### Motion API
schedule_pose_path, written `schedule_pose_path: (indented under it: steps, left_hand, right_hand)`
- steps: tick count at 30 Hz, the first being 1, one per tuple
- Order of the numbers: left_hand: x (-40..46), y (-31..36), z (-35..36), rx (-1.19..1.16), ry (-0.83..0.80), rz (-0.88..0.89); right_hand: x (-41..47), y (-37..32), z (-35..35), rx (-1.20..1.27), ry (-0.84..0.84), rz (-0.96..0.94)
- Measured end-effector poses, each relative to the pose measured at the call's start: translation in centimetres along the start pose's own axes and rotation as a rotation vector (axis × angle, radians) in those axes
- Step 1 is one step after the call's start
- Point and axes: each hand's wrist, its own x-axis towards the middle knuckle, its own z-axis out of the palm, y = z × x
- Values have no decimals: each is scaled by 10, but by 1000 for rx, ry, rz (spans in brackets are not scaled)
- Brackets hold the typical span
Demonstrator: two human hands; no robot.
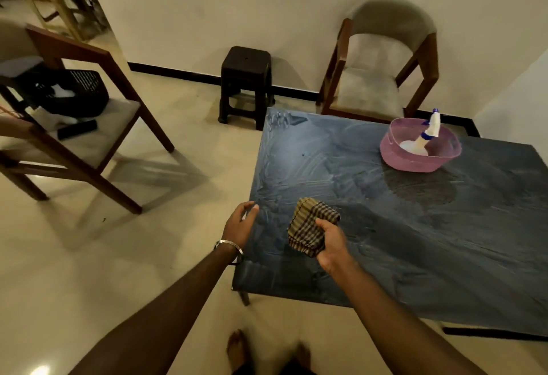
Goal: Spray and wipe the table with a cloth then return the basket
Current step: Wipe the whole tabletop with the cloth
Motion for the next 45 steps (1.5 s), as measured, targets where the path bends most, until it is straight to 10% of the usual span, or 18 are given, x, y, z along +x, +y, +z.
schedule_pose_path:
  steps: [8,12,30,38,45]
  left_hand:
    - [12,-10,-8,-89,43,-71]
    - [19,-21,-8,-104,64,-92]
    - [47,-42,-8,-123,-15,-108]
    - [62,-40,-17,-135,-79,-92]
    - [78,-53,-31,-186,-51,-127]
  right_hand:
    - [19,26,47,-1276,-251,-790]
    - [31,61,22,-2069,-561,-673]
    - [3,134,-42,-2022,-495,-913]
    - [106,56,55,-1886,136,-597]
    - [21,163,53,-1968,-235,-840]
